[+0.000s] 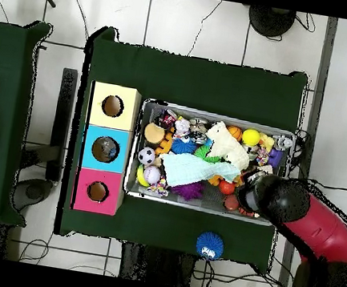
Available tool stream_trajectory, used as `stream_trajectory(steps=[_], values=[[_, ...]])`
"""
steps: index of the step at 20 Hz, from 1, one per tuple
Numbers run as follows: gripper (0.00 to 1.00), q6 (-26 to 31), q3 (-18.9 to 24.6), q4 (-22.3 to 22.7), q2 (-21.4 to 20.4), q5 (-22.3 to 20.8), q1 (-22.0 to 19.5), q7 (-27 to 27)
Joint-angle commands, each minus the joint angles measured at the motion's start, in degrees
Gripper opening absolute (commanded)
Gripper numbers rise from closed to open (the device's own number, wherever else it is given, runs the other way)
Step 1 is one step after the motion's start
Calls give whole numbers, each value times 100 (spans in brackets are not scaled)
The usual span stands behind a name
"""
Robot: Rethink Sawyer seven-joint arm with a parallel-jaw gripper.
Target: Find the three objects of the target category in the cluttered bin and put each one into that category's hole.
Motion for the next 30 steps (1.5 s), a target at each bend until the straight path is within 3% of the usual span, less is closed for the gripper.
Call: stream_trajectory(steps=[1,6,11,13,19,24,30], values=[[100,-257,1185,449,-537,-1181,-749,-2647],[100,269,1528,620,-950,-1252,-940,-2660],[100,1028,1540,1330,-1908,-1027,-1047,-2639],[100,1147,1552,1558,-2114,-928,-1087,-2630],[100,1158,1781,2179,-2309,-994,-1256,-2910],[100,615,2056,2875,-2552,-1122,-1432,-3019],[100,-442,2363,3234,-2025,-1784,-1801,-2700]])
